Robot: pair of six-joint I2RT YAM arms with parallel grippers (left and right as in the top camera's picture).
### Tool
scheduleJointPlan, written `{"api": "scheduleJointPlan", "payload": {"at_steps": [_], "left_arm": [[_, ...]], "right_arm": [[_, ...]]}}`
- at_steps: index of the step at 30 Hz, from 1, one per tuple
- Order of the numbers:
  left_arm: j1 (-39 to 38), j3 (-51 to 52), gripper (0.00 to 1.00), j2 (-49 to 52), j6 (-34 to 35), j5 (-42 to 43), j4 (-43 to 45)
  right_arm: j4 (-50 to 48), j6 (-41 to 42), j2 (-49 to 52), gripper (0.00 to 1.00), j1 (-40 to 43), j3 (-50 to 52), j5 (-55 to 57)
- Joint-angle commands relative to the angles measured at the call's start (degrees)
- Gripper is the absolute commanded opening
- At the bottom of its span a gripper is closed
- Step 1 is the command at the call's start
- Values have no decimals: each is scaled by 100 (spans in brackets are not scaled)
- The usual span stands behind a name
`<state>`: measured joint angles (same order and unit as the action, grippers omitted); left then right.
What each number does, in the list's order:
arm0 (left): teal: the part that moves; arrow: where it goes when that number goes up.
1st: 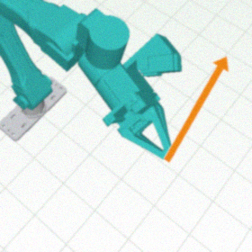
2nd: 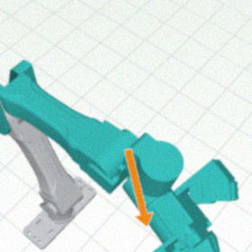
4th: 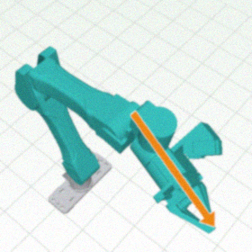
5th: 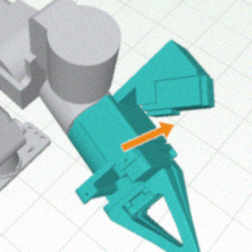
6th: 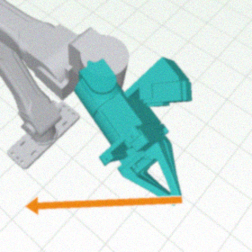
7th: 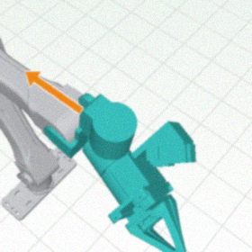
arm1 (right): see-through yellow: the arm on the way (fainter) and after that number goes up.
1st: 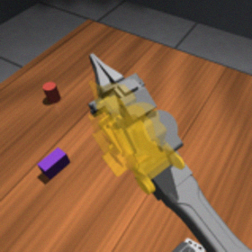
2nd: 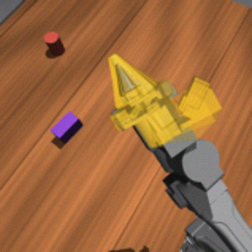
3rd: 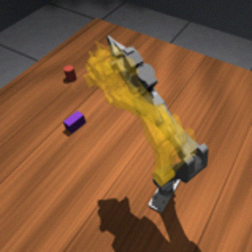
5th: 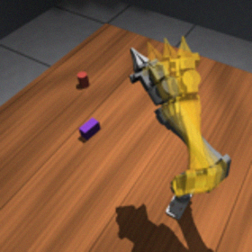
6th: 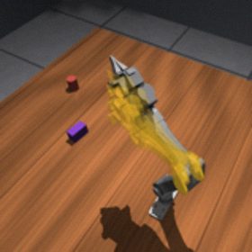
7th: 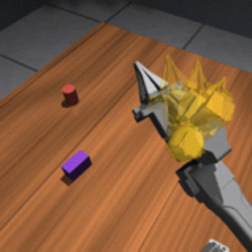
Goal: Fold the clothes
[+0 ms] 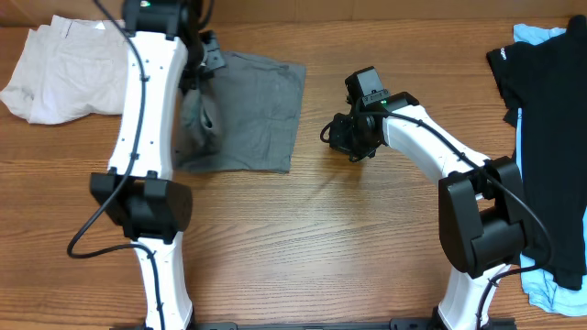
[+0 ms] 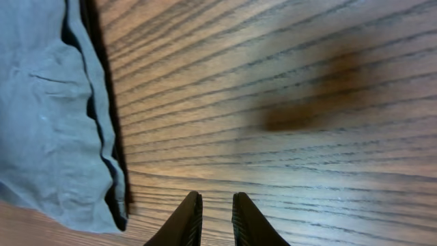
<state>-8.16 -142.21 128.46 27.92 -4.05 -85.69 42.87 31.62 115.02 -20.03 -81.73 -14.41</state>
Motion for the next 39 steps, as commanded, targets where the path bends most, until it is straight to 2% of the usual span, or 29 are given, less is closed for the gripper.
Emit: {"api": "scheduleJointPlan", "payload": {"at_steps": [1, 5, 8, 11, 19, 21, 24, 31, 39], "left_arm": [[-221, -33, 8, 140, -138, 114, 210], [-398, -33, 13, 315, -339, 116, 439], [-509, -31, 10, 472, -387, 151, 450], [-592, -33, 4, 673, -719, 479, 501], [-629, -33, 4, 1167, -1132, 868, 605], [-629, -33, 6, 1252, -1134, 866, 612], [-627, -31, 18, 1331, -1274, 1016, 645], [-667, -31, 21, 1355, -1504, 1491, 654], [-667, -33, 29, 1349, -1622, 1980, 601]], "right_arm": [[-39, 142, 20, 18, -66, 2, -90], [-37, 142, 20, 18, -101, 2, -70], [-37, 140, 20, 18, -101, 2, -70], [-22, 140, 20, 18, -101, 2, -68], [4, 140, 20, 18, -101, 2, -66], [4, 140, 20, 18, -101, 2, -66], [4, 142, 20, 18, -101, 2, -20], [9, 142, 20, 18, -101, 2, 83], [7, 140, 20, 19, -101, 2, 85]]}}
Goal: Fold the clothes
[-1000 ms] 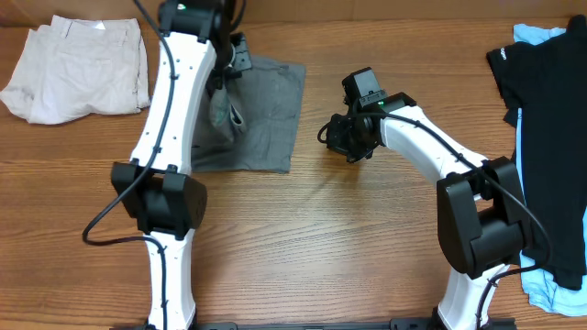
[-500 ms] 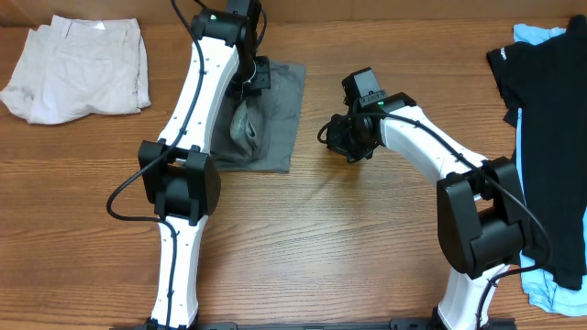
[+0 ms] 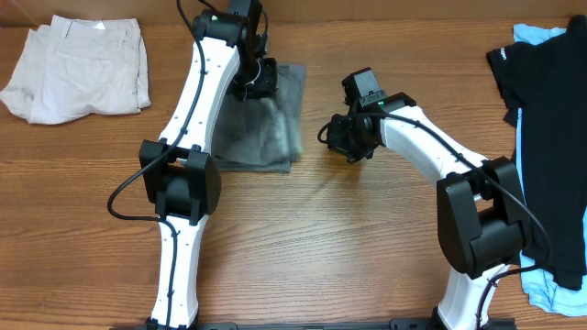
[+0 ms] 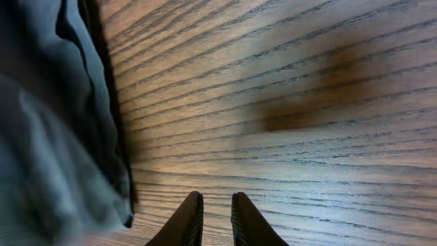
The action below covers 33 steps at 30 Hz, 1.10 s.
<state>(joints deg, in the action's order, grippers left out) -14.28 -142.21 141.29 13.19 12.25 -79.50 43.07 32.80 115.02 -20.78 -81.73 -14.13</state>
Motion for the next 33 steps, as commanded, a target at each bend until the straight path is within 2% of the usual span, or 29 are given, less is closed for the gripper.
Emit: {"api": "scheduleJointPlan", "payload": {"at_steps": [1, 6, 9, 11, 13, 14, 16, 19, 25, 28, 33], "left_arm": [[-50, -37, 30, 57, -160, 400, -15], [-20, -195, 30, -22, -367, 562, -129], [11, -343, 28, -153, -439, 372, -372], [96, -382, 22, -269, -361, 59, -605], [221, -382, 7, -321, -210, -223, -826], [310, -382, 4, -326, -125, -334, -953], [535, -380, 4, -317, 63, -516, -1252], [938, -378, 4, -297, 225, -435, -1574], [1467, -149, 4, -295, 160, 105, -1733], [1469, 223, 4, -293, 160, -120, -1690], [1469, 892, 4, -293, 160, 9, -1307]], "right_arm": [[-13, 22, 20, 19, -26, 2, 59], [-13, 22, 20, 20, -26, 2, 127], [-35, 22, 20, 20, -26, 2, 184], [-68, 20, 20, 20, -26, -13, 184], [-46, 17, 20, 19, -26, -105, 177], [-35, 7, 17, 19, -26, -177, 138], [-37, -24, 17, 16, -13, -407, -111], [-155, -24, 17, 4, -11, -737, -544], [-588, 24, 44, 4, -131, -839, -999], [-702, 24, 116, 4, -315, -839, -999], [-951, 46, 313, 4, -581, -839, -1156]]}}
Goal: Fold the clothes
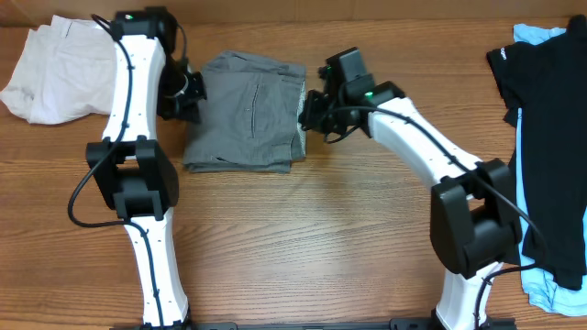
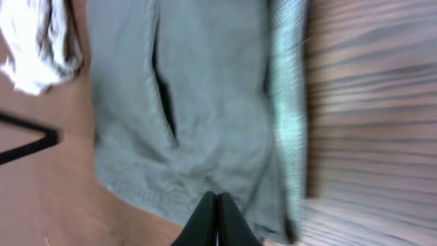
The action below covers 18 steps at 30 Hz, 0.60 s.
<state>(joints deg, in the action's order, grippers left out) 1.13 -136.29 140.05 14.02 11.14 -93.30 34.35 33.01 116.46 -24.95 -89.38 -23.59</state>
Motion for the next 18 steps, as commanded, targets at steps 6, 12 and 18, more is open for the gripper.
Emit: {"api": "scheduleJointPlan", "payload": {"at_steps": [6, 12, 18], "left_arm": [[-81, 645, 4, -168, 74, 114, 264], [-81, 1349, 4, -168, 74, 118, 726], [-59, 2044, 4, -168, 9, 90, 1300]], "right_arm": [[-229, 201, 415, 5, -422, -72, -221], [-153, 223, 638, 8, -505, -72, -195], [-103, 264, 981, 7, -466, -70, -155]]}}
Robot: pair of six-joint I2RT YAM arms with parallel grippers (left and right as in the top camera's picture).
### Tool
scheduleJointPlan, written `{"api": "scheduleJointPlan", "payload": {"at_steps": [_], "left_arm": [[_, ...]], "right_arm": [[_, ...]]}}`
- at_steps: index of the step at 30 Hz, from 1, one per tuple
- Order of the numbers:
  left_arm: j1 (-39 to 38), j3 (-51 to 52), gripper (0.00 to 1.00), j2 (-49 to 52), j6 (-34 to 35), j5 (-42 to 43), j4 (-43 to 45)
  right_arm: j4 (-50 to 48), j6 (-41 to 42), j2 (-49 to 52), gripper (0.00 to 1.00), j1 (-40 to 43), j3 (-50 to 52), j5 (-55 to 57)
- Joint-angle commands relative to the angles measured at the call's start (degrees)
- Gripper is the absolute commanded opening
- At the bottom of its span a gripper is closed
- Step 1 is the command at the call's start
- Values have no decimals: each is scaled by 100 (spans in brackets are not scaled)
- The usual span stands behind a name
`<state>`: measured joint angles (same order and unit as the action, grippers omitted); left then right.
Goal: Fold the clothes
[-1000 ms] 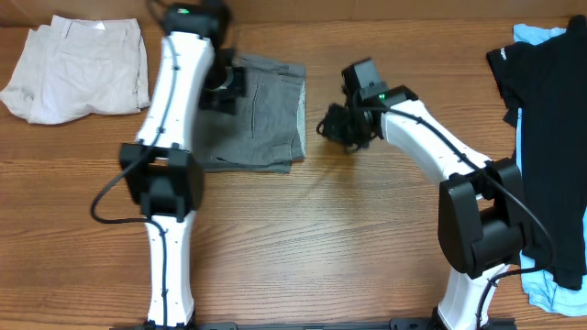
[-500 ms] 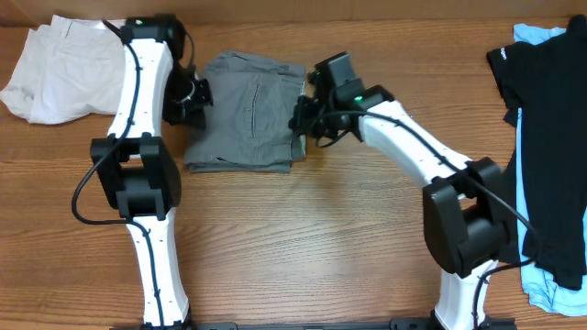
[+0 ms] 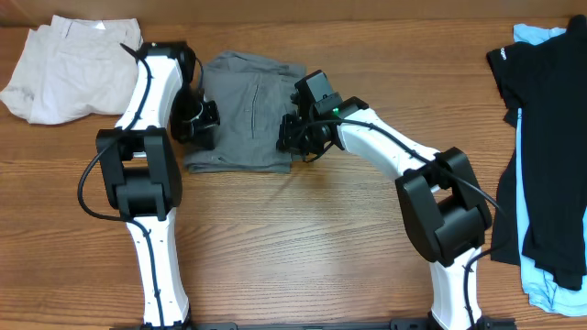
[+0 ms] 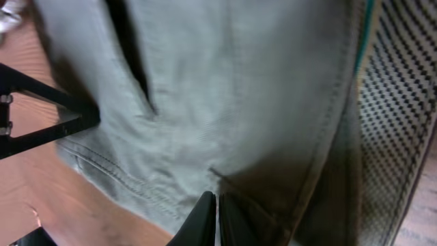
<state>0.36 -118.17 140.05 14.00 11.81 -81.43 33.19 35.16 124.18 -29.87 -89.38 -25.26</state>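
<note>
A grey garment (image 3: 243, 110) lies folded into a compact rectangle at the back centre of the table. In the right wrist view its seams and a pocket slit fill the frame (image 4: 225, 102). My right gripper (image 3: 293, 137) is over the garment's right front part, its fingers (image 4: 205, 212) shut and resting against the cloth (image 4: 216, 205). My left gripper (image 3: 197, 124) is at the garment's left edge, and its black frame (image 4: 41, 113) shows at the left of the right wrist view. Whether its jaws are open does not show.
A crumpled beige garment (image 3: 73, 73) lies at the back left. A pile of black (image 3: 541, 119) and light blue (image 3: 550, 284) clothes lies along the right edge. Bare wooden table (image 3: 303, 238) fills the front.
My right gripper has moved left and forward, from the garment's right back edge onto its right front part. My left gripper has shifted forward along the garment's left edge.
First the grey garment lay spread with my left gripper lifting its left part, and the right gripper shut over bare wood. Then the left gripper was over its right side. Later it lay folded with a gripper at each side, and both have since shifted forward.
</note>
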Motion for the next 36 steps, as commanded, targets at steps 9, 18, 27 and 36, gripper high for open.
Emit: {"api": "scheduleJointPlan", "payload": {"at_steps": [9, 18, 27, 36], "left_arm": [[354, 363, 4, -170, 238, -343, 2], [647, 361, 4, -177, 428, -323, -444], [573, 356, 4, -776, 605, -323, -588], [431, 358, 4, -2070, 699, -70, 573]], "right_arm": [[643, 595, 304, 4, 345, -70, 487], [966, 713, 153, 4, 498, -74, 678], [1167, 678, -960, 4, 533, -76, 1486], [-138, 509, -1510, 25, 535, -76, 1093]]}}
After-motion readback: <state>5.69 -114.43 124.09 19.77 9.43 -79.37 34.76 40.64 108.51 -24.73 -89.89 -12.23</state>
